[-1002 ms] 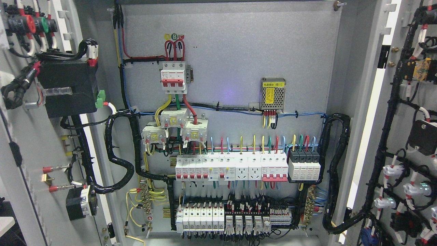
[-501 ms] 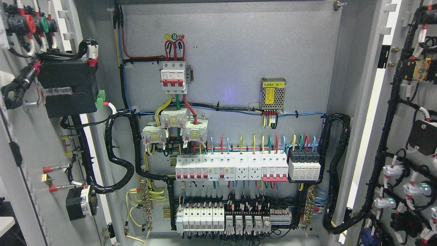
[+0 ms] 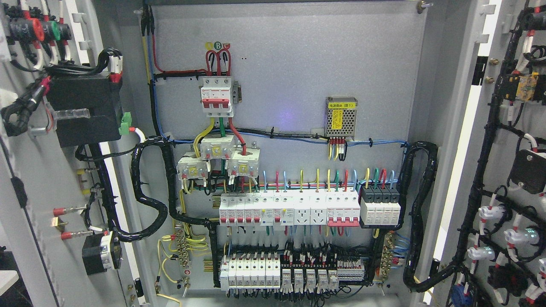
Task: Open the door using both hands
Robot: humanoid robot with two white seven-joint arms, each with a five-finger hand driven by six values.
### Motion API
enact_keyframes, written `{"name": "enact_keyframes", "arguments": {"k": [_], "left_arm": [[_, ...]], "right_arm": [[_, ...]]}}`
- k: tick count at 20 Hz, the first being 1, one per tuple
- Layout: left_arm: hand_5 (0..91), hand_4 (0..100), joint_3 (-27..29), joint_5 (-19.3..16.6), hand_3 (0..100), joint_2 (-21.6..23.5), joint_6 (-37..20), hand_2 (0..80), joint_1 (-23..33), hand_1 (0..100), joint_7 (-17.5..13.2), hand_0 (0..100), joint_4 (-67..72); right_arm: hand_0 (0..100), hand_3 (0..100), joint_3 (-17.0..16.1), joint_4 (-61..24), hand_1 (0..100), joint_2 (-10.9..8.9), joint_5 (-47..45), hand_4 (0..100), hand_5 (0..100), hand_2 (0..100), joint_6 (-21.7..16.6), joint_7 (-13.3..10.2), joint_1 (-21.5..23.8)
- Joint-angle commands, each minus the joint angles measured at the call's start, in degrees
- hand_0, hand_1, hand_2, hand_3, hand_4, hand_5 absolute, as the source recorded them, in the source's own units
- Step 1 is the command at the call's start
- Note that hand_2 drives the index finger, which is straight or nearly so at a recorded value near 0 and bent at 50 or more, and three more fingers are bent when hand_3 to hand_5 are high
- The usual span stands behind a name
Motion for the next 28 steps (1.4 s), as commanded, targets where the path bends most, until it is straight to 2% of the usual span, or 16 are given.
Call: {"name": "enact_keyframes", "arguments": {"k": [1, 10, 15, 28], "left_arm": [[0.0, 3, 0.13, 0.06, 0, 0.17, -2.21, 0.0, -4.43, 0, 0.10, 0, -1.21], [0.0, 3, 0.30, 0.06, 0, 0.26, -6.70, 0.0, -4.43, 0, 0.10, 0, -1.21], [0.0, 3, 0.74, 1.29, 0, 0.26, -6.79, 0.0, -4.17, 0, 0.19, 0, -1.21], [0.0, 3, 6.45, 4.98, 0, 0.08, -6.88, 0.0, -3.47, 0, 1.42, 0, -1.03]], "right_arm": [[0, 0, -1.39, 2.64, 0, -1.66, -2.38, 0, 0, 0, 0.10, 0.06, -0.80], [0, 0, -3.23, 7.48, 0, -5.00, -6.77, 0, 0, 0, -1.48, 0.41, -0.71], [0, 0, -4.03, 7.74, 0, -8.51, -12.13, 0, 0, 0, -1.48, 0.67, -0.53], [0, 0, -5.17, 10.47, 0, -13.09, -12.57, 0, 0, 0, -1.57, 1.11, -0.27]]}}
